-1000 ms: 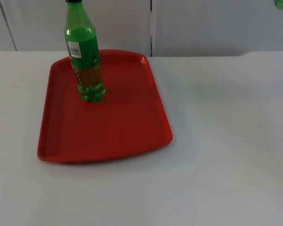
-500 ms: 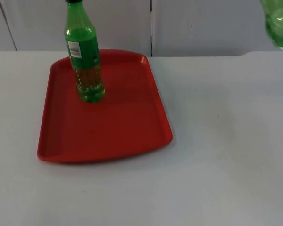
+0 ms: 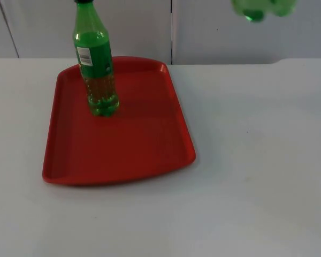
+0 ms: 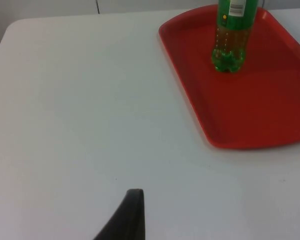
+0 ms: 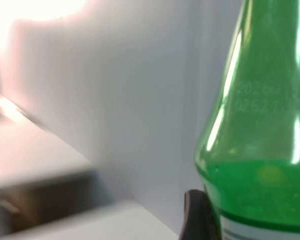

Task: Place the bottle upright on the tray.

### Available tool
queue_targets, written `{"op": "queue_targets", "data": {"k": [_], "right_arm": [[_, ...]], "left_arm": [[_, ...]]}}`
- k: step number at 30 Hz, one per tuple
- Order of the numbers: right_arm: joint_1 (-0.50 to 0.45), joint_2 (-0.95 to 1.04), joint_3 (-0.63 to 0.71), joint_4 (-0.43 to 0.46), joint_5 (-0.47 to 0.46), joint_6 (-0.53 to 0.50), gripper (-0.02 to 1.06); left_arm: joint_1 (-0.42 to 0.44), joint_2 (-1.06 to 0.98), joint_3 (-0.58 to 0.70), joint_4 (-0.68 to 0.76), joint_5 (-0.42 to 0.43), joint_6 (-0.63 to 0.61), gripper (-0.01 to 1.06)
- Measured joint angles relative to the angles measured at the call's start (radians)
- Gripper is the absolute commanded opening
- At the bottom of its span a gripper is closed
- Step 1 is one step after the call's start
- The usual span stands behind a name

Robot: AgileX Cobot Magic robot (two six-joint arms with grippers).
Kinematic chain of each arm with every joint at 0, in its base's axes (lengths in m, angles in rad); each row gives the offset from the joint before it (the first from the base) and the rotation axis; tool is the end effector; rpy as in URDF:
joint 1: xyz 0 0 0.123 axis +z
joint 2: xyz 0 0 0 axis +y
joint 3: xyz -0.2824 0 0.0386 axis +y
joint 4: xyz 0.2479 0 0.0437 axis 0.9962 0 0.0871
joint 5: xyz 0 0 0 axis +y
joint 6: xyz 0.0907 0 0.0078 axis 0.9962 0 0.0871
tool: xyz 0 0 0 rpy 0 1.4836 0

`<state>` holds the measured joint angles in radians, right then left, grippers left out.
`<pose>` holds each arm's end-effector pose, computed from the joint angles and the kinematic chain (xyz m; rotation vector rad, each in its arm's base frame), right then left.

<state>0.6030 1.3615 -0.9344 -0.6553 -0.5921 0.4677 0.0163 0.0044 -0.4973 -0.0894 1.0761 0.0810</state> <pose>0.2357 0.1998 0.3570 -0.7678 1.2453 0.6580 -0.0046 -0.0072 0.2755 0.0713 2.0626 -0.0474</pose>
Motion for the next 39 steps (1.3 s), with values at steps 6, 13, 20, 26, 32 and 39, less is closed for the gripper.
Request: {"op": "queue_targets", "data": {"k": [6,13,20,26,32,39], "right_arm": [[-0.042,0.089,-0.013,-0.131,-0.179,0.172,0.0],[-0.067,0.265,-0.018,-0.144,-0.469,0.195,0.0],[-0.067,0.439,-0.073,-0.186,-0.595,0.109,0.0],[-0.067,0.616,-0.176,-0.193,-0.587,0.078,0.0],[-0.067,0.754,-0.274,-0.185,-0.598,-0.044,0.0],[-0.067,0.904,-0.443,-0.185,-0.599,-0.019,0.0]], "left_arm": [[0.0,0.0,0.0,0.0,0.0,0.0,1.05],[0.0,0.0,0.0,0.0,0.0,0.0,1.05],[0.0,0.0,0.0,0.0,0.0,0.0,1.05],[0.0,0.0,0.0,0.0,0.0,0.0,1.05],[0.0,0.0,0.0,0.0,0.0,0.0,1.05],[0.0,0.0,0.0,0.0,0.0,0.0,1.05]]}}
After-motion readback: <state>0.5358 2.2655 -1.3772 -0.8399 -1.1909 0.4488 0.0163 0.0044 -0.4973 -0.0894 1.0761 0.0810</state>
